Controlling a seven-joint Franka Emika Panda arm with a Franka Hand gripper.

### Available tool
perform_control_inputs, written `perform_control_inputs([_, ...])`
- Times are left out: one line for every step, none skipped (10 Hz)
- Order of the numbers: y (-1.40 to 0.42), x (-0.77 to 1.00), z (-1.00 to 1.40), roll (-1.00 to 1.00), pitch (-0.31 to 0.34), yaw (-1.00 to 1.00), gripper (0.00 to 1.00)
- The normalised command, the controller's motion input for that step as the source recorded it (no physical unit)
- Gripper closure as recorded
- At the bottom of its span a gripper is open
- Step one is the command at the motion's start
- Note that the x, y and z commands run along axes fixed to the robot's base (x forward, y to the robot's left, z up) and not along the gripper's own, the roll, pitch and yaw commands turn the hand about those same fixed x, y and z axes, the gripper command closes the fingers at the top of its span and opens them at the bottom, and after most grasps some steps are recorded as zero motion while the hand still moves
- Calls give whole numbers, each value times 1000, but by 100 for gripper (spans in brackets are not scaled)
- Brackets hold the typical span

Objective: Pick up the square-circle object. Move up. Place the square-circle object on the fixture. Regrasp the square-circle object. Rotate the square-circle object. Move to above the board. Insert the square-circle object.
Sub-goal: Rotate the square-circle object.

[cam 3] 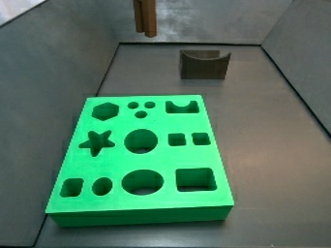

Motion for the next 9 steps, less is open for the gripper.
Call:
perform_control_inputs([21, 3, 2, -92, 48, -1000, 100])
perform_control_inputs([21, 4, 3, -113, 59, -1000, 100])
perform_control_inputs([21, 5, 4, -138, 72, -1000, 100])
perform_control_inputs([21, 6, 6, -149, 77, -823, 100])
perform_control_inputs([20, 8, 7, -149, 76, -581, 100])
perform_control_inputs([19, 10, 10, -149, 75, -339, 100])
perform_control_inputs([19, 11, 11, -149, 74, -227, 100])
perform_control_inputs([0, 0, 0, -103, 51, -1000, 100])
perform_control_inputs([1, 0, 0, -106, 52, -1000, 100])
